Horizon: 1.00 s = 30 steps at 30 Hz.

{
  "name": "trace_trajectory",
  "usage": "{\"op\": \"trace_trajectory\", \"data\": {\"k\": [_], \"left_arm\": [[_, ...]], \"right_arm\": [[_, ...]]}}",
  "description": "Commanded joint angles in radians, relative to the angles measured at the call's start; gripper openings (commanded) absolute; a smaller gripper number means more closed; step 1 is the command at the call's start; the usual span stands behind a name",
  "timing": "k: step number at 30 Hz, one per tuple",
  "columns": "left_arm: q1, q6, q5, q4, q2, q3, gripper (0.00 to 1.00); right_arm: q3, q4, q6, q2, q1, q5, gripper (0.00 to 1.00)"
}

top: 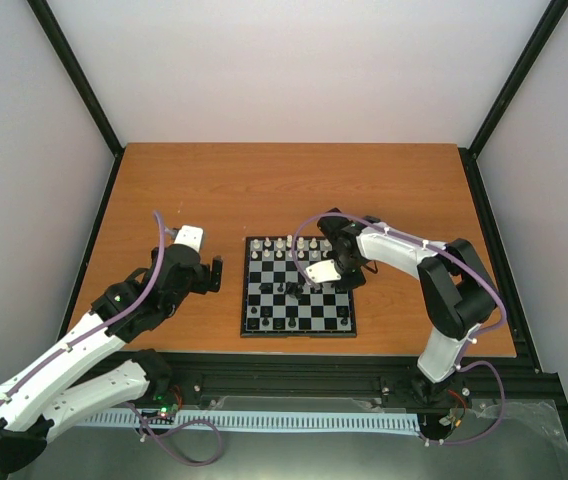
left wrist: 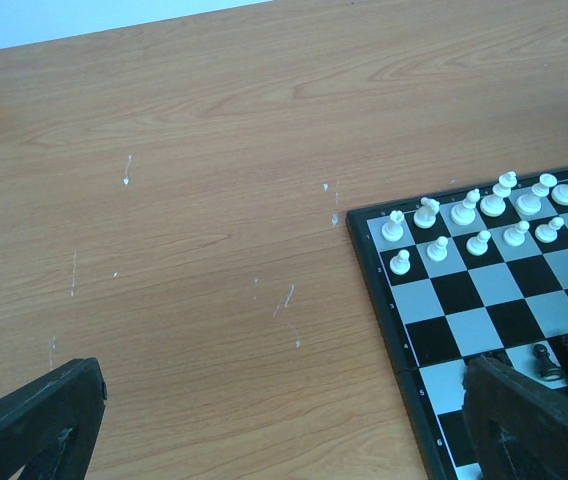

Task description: Set up the chess pieces on the board

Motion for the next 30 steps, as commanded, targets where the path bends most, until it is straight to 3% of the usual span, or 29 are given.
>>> {"op": "trace_trajectory", "data": {"k": [1, 17, 30], "left_arm": [[0.011, 0.021, 0.009, 0.032, -0.003, 0.003, 1.0], [0.01, 0.021, 0.009, 0.033, -0.002, 0.0, 1.0], [0.01, 0.026, 0.021, 0.036, -0.006, -0.001, 1.0]], "right_arm": [[0.012, -0.026, 0.011, 0.001, -0.007, -0.003, 0.38], [0.028, 0.037, 0.041, 0.043, -0.007, 0.011, 0.41], [0.017, -0.044, 0.022, 0.039, -0.008, -0.024, 0.41]]}}
